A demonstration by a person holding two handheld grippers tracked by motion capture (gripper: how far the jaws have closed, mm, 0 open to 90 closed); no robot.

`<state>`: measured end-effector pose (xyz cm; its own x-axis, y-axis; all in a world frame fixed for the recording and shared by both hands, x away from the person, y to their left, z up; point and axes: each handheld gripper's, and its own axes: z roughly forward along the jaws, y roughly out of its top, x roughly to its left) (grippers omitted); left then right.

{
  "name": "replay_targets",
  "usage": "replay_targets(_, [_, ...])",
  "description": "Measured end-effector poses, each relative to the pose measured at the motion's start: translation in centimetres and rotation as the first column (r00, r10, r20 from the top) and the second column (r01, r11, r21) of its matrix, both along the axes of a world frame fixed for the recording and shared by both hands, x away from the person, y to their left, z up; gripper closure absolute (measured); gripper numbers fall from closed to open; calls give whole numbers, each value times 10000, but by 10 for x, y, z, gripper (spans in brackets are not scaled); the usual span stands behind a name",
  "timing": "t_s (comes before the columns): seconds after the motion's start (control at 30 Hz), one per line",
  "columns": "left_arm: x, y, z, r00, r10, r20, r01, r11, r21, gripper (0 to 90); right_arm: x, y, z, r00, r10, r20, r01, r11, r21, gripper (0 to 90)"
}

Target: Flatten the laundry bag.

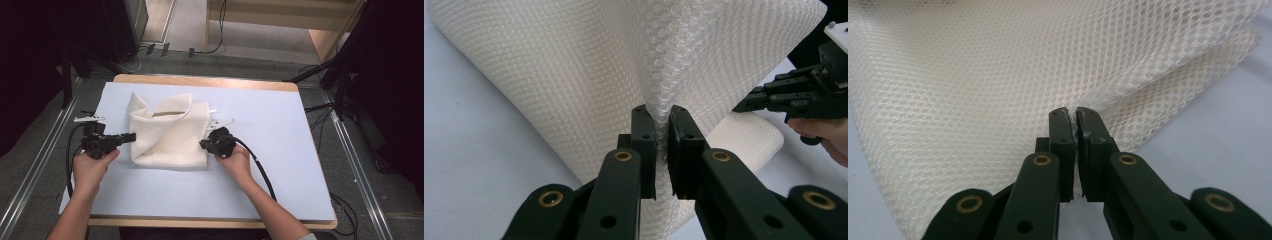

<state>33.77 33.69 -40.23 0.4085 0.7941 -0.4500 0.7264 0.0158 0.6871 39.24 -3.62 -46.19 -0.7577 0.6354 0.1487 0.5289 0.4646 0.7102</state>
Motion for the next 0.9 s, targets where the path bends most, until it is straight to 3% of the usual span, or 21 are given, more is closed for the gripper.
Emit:
replay_targets(0.23, [1,6,-1,9996,266,53,-264,9988,-411,836,8,-24,17,9980,-555,311,542,9977,413,884])
replay_targets(0.37, [2,4,-3,9997,225,-40,-226,9991,-355,813,15,-42,23,9943,-982,408,960,9939,536,884])
replay_targets(0.63, [-1,0,0,9995,-322,-73,320,9992,-253,620,25,-74,29,9884,-1467,381,1446,9880,540,884])
replay_targets(0.7, [-2,-1,1,9991,-409,-106,409,9991,-66,591,26,-84,30,9880,-1522,274,1505,9871,544,883])
replay_targets(0.9, [-5,-4,2,9965,-729,-401,727,9973,-81,543,25,-114,31,9854,-1694,155,1682,9841,567,883])
